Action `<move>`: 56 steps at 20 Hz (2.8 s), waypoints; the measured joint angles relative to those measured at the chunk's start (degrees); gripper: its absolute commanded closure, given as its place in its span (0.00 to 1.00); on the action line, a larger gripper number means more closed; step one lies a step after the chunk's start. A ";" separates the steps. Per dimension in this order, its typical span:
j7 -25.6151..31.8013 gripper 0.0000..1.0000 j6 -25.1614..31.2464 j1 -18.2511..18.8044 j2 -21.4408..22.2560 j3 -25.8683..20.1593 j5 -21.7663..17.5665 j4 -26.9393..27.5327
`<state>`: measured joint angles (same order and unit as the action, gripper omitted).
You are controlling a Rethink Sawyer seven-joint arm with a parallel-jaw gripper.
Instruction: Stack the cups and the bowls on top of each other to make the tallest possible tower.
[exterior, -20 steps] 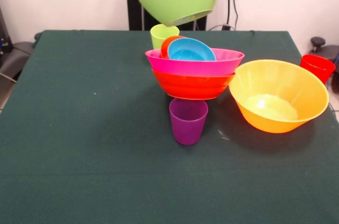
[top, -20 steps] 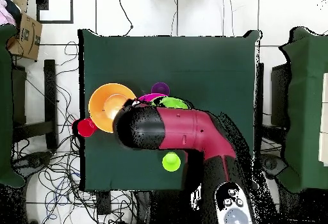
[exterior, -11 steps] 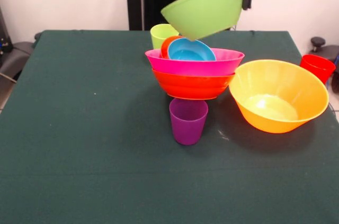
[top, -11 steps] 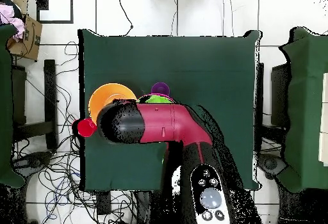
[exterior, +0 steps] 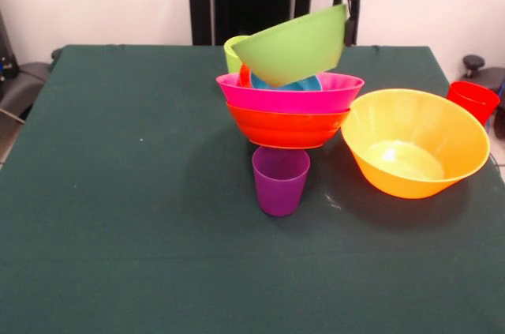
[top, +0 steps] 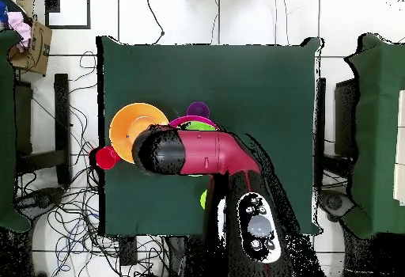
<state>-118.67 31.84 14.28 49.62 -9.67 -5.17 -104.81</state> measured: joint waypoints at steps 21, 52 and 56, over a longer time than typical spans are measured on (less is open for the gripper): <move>0.00 1.00 -4.36 -1.37 -4.59 3.34 0.02 0.07; 0.00 0.00 -3.91 -4.83 -3.92 6.14 0.32 1.42; 0.00 0.00 -1.37 -5.09 -1.34 6.22 0.71 1.70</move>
<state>-118.67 30.47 9.19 48.28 -3.46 -4.46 -103.11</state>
